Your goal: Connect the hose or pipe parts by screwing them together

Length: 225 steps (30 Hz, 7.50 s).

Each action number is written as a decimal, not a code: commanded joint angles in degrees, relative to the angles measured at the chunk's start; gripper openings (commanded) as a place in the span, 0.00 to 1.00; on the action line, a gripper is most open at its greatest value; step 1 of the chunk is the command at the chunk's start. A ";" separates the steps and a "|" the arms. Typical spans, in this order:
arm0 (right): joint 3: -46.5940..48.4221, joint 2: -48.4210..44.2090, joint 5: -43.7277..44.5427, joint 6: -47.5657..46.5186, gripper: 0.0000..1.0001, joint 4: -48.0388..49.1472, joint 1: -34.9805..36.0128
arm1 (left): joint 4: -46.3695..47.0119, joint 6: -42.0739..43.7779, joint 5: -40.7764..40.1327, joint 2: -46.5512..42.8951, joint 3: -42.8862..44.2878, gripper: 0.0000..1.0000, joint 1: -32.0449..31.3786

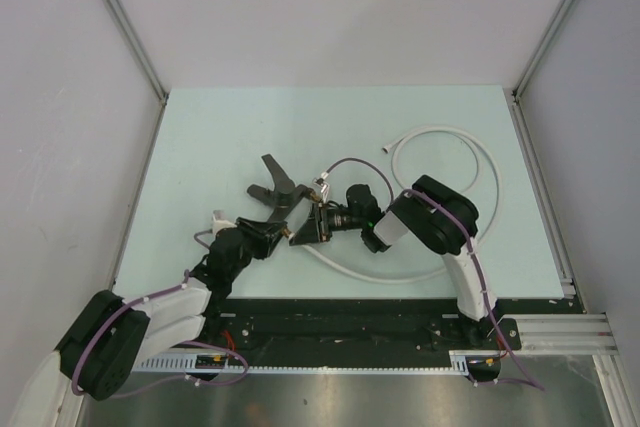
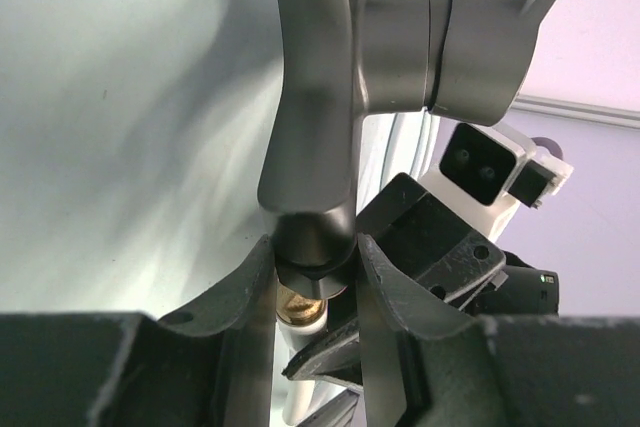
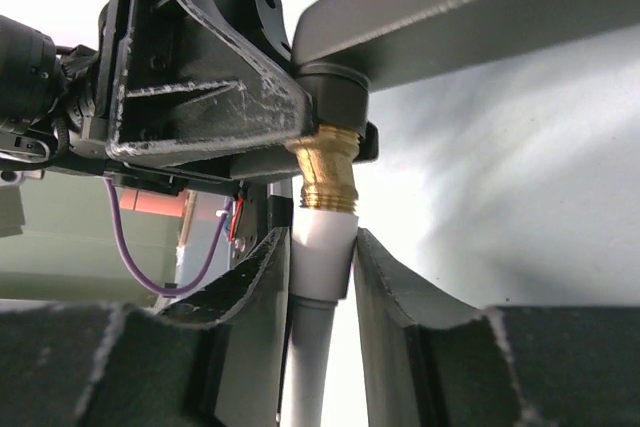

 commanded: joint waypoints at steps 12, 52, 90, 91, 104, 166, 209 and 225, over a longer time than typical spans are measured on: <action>0.80 -23.33 18.47 -35.70 0.63 -38.72 2.25 | 4.99 -0.47 4.99 2.88 -4.49 0.00 -1.18; 6.16 -12.79 85.03 -81.51 0.31 -41.03 35.76 | 4.99 -0.65 7.10 3.41 -4.05 0.00 -1.09; 6.25 -7.79 -7.78 -8.05 0.03 -7.47 2.62 | 4.99 -0.47 5.70 3.59 -4.66 0.00 -1.09; 6.25 -7.87 -7.87 -6.99 0.06 -6.50 2.71 | 4.99 -0.47 5.78 3.24 -4.75 0.00 -1.18; 6.25 -22.44 12.66 -32.35 0.56 -41.51 5.08 | 4.99 -1.00 6.04 3.41 -4.57 0.00 -1.09; 6.08 -23.34 55.30 -67.63 0.00 -47.88 23.37 | 4.99 -0.82 7.45 4.29 -4.05 0.00 -1.26; 3.26 -14.28 7.75 -17.94 0.52 -29.98 -3.09 | 5.26 0.76 6.40 6.66 -2.29 0.00 -1.62; 3.26 -34.86 63.74 -65.06 0.66 -60.54 20.61 | 5.26 0.06 6.57 5.87 -2.55 0.00 -1.62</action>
